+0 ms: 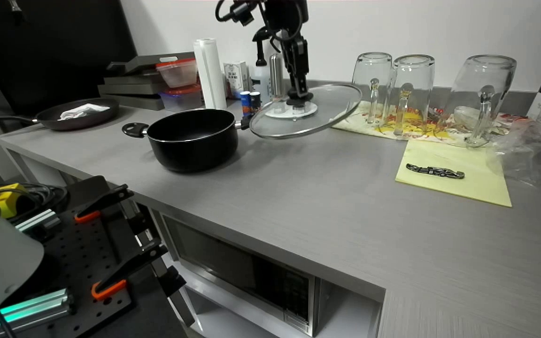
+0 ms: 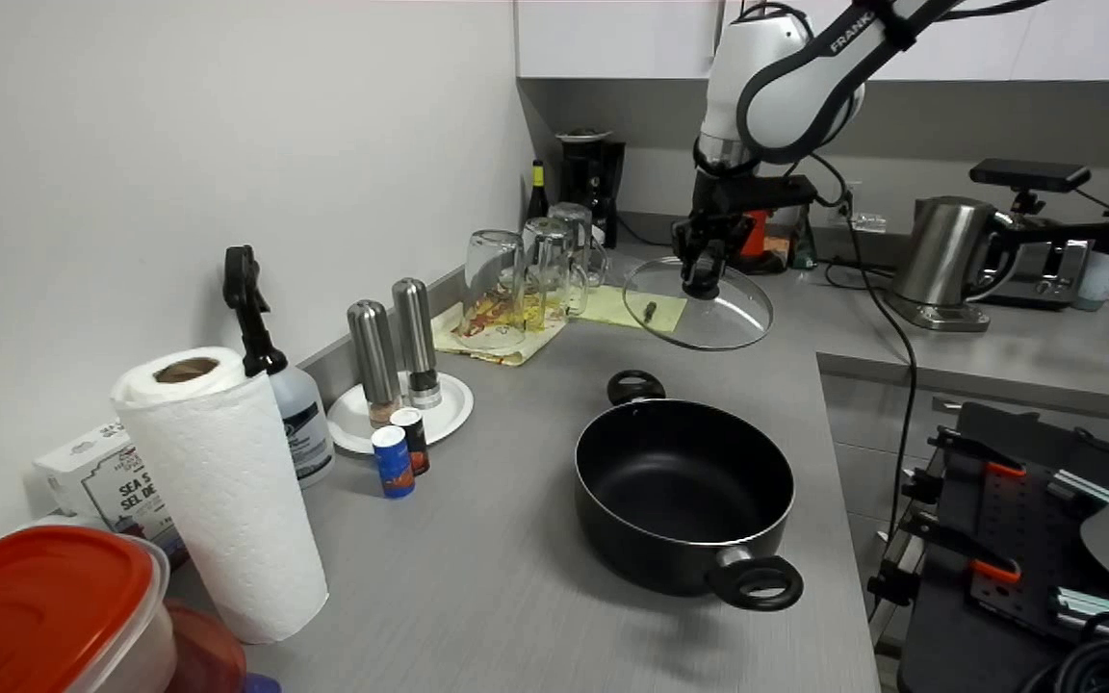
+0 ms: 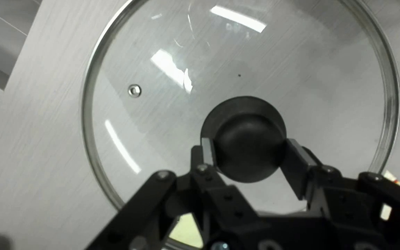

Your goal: Close the lid on the pot

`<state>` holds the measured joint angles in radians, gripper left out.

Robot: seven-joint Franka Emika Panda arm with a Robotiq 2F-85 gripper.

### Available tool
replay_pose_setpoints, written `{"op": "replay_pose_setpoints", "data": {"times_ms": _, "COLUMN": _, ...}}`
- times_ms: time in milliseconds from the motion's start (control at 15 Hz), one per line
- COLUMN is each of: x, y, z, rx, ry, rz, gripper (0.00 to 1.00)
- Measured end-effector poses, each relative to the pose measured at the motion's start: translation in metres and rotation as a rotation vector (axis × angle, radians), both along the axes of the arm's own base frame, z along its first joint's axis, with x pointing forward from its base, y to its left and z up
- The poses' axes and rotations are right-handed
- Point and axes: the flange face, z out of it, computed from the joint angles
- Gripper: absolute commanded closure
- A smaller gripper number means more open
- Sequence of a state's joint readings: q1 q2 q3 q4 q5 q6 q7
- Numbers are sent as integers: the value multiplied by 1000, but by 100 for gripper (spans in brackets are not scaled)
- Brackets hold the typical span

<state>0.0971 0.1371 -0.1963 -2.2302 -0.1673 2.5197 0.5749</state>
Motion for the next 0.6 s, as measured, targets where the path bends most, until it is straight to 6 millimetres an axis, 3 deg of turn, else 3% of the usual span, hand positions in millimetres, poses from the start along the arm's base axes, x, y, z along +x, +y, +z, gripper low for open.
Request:
{"op": "replay_pose_setpoints", "data": {"times_ms": 267, "x": -28, "y": 62, "z": 32, "rx": -13, "ry": 6, "rz": 138, "gripper": 75}}
{"op": "replay_pose_setpoints", "data": {"times_ms": 600, "x": -60, "y": 144, "z": 28, "rx": -26, "ry": 58, "rz": 300, "gripper": 75}}
